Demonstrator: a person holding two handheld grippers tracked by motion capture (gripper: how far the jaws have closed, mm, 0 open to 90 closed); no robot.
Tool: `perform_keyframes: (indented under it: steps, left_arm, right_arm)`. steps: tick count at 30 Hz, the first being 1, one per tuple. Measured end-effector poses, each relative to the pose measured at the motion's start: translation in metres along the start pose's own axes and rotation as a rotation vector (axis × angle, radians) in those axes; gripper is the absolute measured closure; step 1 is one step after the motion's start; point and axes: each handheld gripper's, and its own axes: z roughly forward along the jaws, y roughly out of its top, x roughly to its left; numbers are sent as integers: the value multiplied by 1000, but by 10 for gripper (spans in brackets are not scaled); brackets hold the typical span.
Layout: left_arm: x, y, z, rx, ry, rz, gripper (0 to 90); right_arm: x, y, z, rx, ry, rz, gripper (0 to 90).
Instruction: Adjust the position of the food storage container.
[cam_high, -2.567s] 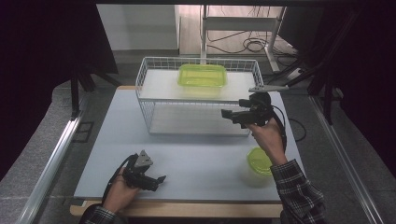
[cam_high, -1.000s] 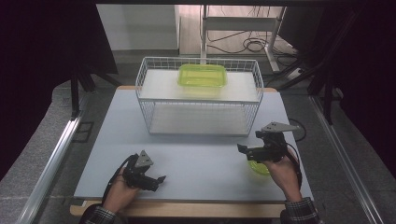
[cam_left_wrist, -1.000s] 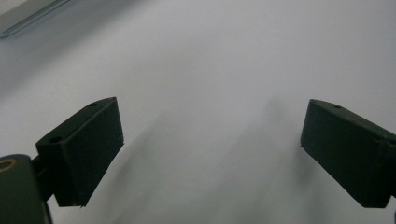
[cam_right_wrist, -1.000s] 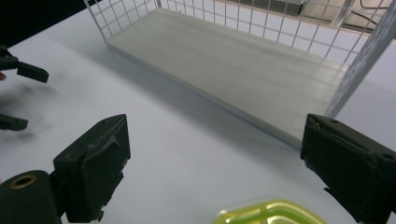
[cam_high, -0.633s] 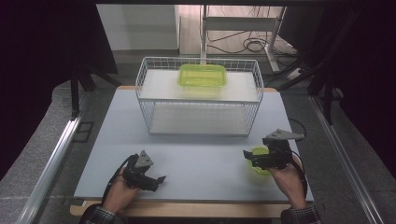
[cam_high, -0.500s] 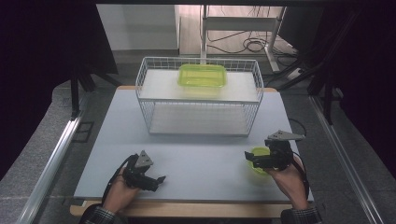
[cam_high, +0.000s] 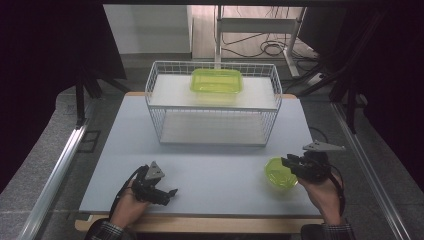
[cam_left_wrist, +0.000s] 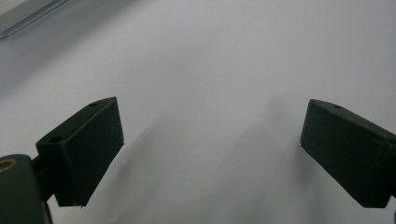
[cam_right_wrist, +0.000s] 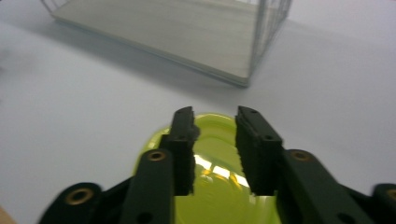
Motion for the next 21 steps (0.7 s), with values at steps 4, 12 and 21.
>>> perform_keyframes:
  steps: [4, 12, 21]
  left_arm:
    - [0, 0, -1, -2, 1, 0, 61]
    - [-1, 0, 0, -1, 2, 3, 62]
    - [-2, 1, 1, 4, 4, 10, 63]
  right_arm:
    - [-14, -8, -5, 25, -53, 28, 882]
    - [-32, -28, -1, 72, -173, 83, 894]
    - [-31, -39, 14, 122, -147, 137, 892]
